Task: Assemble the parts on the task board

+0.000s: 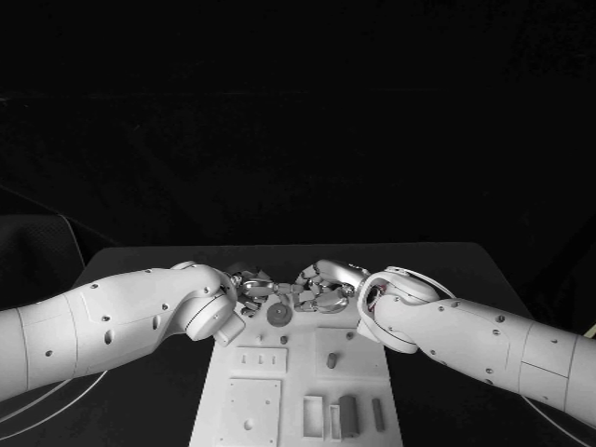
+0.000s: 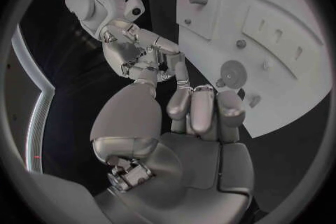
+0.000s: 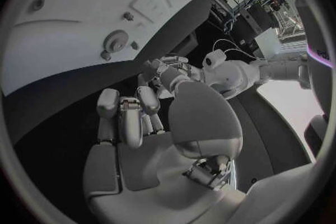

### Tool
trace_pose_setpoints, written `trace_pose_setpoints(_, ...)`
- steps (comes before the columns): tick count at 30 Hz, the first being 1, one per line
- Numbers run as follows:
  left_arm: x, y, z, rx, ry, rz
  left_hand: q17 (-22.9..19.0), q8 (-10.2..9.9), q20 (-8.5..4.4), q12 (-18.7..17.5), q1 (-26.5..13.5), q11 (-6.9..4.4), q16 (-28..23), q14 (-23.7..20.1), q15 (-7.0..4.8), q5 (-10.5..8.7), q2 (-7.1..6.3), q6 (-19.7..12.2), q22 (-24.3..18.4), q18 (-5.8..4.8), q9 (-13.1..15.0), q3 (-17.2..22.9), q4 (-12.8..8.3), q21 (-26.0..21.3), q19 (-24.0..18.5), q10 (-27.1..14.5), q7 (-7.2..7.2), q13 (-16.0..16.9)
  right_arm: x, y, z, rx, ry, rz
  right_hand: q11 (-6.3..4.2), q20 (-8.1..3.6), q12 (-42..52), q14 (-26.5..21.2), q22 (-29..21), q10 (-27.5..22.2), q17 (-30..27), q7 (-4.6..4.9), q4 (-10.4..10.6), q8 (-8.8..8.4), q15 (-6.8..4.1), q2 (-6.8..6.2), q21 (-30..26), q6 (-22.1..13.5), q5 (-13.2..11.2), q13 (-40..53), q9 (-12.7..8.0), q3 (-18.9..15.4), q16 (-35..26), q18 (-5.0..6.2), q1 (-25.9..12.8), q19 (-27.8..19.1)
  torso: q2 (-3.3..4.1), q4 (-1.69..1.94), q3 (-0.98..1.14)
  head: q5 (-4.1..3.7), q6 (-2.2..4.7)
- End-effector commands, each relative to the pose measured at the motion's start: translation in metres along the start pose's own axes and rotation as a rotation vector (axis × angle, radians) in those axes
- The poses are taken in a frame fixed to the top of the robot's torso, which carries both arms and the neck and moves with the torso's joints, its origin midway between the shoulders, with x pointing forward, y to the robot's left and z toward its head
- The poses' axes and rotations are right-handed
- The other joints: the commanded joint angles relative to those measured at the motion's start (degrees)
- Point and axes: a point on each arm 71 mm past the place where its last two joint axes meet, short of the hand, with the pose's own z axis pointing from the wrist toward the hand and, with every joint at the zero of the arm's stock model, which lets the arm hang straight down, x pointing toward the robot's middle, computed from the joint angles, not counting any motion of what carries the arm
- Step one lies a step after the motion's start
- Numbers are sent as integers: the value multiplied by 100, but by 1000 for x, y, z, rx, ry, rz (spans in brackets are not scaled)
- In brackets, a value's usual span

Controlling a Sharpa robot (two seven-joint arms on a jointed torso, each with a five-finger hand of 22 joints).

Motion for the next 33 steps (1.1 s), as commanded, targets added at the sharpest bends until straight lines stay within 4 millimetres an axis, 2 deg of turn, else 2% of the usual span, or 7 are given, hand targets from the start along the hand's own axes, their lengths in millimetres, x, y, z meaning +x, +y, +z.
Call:
trace_pose_setpoints(1,2,-2,0,-9,-12,49,288,-28,9,23,-5,1,38,-6,-2,1,-52,-288,8,463,-9,-23,-2,84,-13,-30,242,8,2,3,1,-9,19,-6,-39,5,17,-4,8,17,384,194,18,36,-2,-32,439,229,15,-6,6,-5,219,63,-17,38,0,2,6,-7,-7)
trace_pose_setpoints(9,1,-1,0,-26,-20,101,285,-43,8,32,58,0,50,-18,-4,9,-17,-321,8,463,-18,-14,-20,91,-23,-48,246,19,2,4,0,-12,17,-5,-39,5,17,-4,8,17,382,197,21,36,-2,-33,440,233,15,-7,6,-7,218,63,-21,39,6,5,4,-22,-6)
trace_pose_setpoints(28,6,-3,1,-19,19,98,268,-25,10,50,314,2,77,-71,-3,16,116,-306,7,463,-23,39,-103,108,-67,-105,241,47,4,6,3,-10,30,-17,-41,6,18,0,8,18,383,202,26,37,-2,-35,441,240,16,-8,7,-9,220,64,-29,42,8,3,-5,-23,-15)
trace_pose_setpoints(33,6,-4,2,-12,19,93,228,-22,22,10,543,17,54,-148,5,34,244,-313,-8,463,-34,105,-177,96,-136,-181,242,40,5,7,4,-15,32,-35,-41,6,18,-3,8,18,379,204,27,37,-2,-35,441,243,16,-9,7,-10,219,64,-31,42,12,7,-7,-24,-17)
